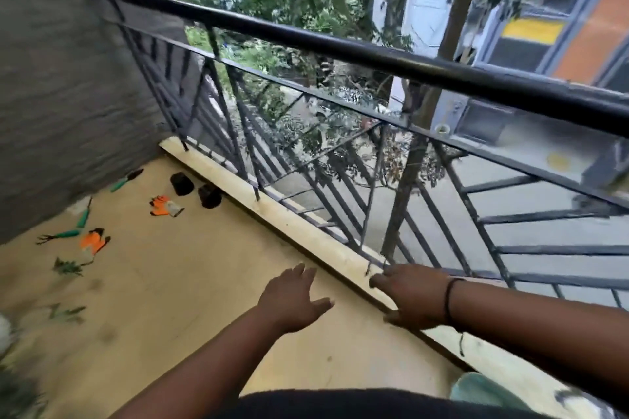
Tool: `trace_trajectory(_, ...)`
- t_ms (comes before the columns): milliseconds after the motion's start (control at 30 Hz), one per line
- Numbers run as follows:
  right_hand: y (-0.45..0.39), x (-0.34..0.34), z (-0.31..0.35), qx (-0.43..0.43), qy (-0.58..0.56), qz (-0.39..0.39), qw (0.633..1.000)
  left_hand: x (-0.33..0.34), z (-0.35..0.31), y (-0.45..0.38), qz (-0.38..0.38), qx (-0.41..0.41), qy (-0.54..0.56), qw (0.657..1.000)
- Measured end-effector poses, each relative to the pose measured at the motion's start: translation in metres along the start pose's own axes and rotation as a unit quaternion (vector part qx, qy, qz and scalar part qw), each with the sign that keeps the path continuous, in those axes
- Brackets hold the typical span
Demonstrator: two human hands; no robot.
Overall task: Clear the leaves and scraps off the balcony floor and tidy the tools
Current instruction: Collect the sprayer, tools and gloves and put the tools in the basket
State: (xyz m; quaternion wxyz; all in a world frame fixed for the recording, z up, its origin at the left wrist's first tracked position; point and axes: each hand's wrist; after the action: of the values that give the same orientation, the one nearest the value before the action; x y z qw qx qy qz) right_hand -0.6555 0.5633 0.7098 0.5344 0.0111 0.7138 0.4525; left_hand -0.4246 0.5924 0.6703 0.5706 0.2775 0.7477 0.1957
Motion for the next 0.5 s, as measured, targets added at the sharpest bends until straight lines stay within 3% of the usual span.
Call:
trace_trajectory(233, -0.124, -0.063, 0.17, -0.021, -0.043, -0.008, 0.999, -0.026, 0.171, 0.074, -0.035, -0.079, 0.016, 0.996)
trace_trajectory(400, -0.181, -0.104, 0.231, -0.026, -0.144, 0.017, 0.989, -0.038, 0.266, 0.097, -0.022, -0.156, 0.047, 0.986)
trace_trajectory(500, -0.209, -0.132, 0.241, -0.055, -0.13, 0.035, 0.989, -0.049, 0.305, 0.093, -0.008, -0.176, 0.075, 0.982)
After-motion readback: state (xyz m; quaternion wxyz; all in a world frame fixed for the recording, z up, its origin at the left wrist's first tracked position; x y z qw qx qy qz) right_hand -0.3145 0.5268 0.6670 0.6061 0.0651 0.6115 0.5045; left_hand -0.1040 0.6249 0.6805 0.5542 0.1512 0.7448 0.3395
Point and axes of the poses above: each hand's wrist, its own y-axis away from the middle knuckle, its own x-axis out of the palm, z = x × y, and after that the axes turned 13 degrees about z, right-handed
